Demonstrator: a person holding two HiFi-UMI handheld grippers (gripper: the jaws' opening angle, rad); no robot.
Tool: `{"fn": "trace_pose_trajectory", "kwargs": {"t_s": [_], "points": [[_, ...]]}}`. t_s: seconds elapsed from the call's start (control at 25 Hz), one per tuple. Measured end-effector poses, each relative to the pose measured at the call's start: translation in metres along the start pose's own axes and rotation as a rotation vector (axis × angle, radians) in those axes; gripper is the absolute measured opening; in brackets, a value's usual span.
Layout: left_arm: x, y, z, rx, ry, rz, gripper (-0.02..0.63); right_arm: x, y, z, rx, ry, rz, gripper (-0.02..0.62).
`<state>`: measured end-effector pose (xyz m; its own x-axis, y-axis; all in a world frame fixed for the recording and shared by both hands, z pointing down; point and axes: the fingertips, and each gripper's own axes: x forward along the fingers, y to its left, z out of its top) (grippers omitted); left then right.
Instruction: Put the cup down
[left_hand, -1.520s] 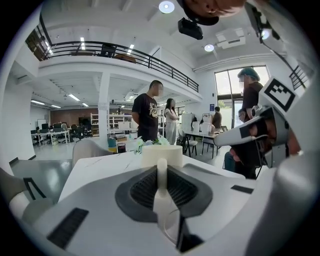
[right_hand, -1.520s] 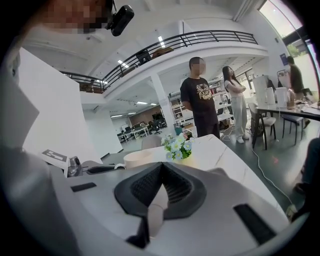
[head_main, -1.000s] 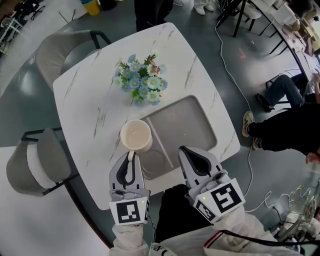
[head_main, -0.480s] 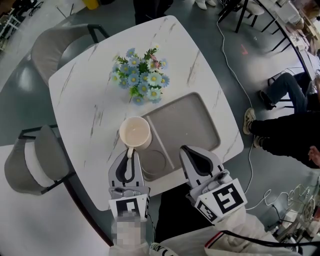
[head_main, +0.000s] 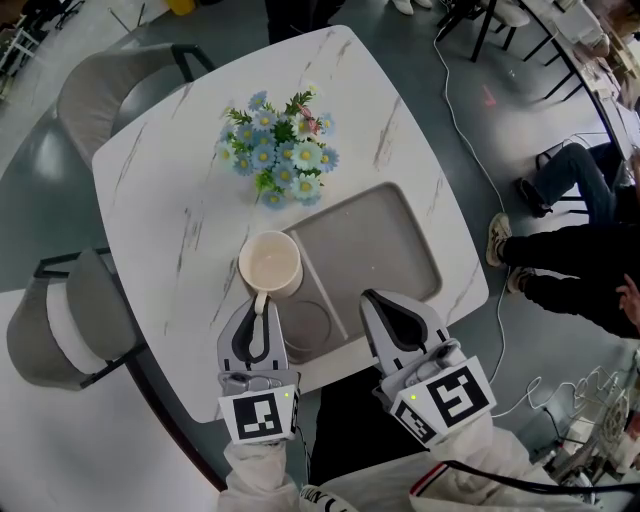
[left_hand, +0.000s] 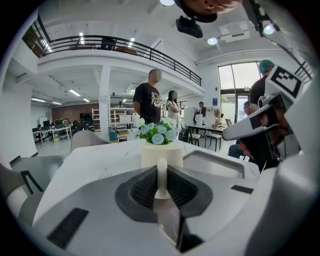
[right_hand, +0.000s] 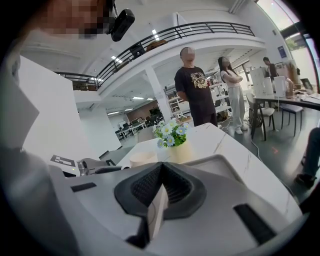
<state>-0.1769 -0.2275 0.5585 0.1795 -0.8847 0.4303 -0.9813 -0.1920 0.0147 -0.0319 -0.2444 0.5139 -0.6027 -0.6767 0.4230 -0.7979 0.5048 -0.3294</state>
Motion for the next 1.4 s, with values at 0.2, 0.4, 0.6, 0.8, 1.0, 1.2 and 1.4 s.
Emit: {"fn": "trace_pose_trajectory", "kwargs": {"t_s": [0.2, 0.4, 0.6, 0.8, 1.0, 1.2, 1.4], "points": [[0.001, -0.001, -0.003, 0.002, 0.002, 0.003, 0.051, 0.001, -0.001, -0.002, 0.007, 0.002, 0.002, 0.005], [0.002, -0.001, -0.004, 0.009, 0.007, 0.006, 0.051, 0.001, -0.002, -0.004, 0.007, 0.003, 0.000, 0.005], [0.001, -0.002, -0.006, 0.023, 0.011, 0.013, 0.051, 0.001, -0.002, -0.008, 0.019, 0.010, 0.002, 0.005], [0.001, -0.002, -0.012, 0.021, 0.026, 0.021, 0.051, 0.002, 0.000, -0.012, 0.021, 0.016, 0.009, 0.005], [0.001, -0.001, -0.016, 0.012, 0.029, 0.029, 0.051, 0.003, 0.000, -0.016, 0.020, 0.021, 0.013, 0.005], [0.001, -0.001, -0.019, 0.003, 0.042, 0.026, 0.051, 0.004, 0.002, -0.020, 0.028, 0.027, 0.017, 0.005], [0.002, -0.001, -0.018, -0.017, 0.039, 0.035, 0.051, 0.005, 0.004, -0.022, 0.028, 0.028, 0.018, 0.005]]}}
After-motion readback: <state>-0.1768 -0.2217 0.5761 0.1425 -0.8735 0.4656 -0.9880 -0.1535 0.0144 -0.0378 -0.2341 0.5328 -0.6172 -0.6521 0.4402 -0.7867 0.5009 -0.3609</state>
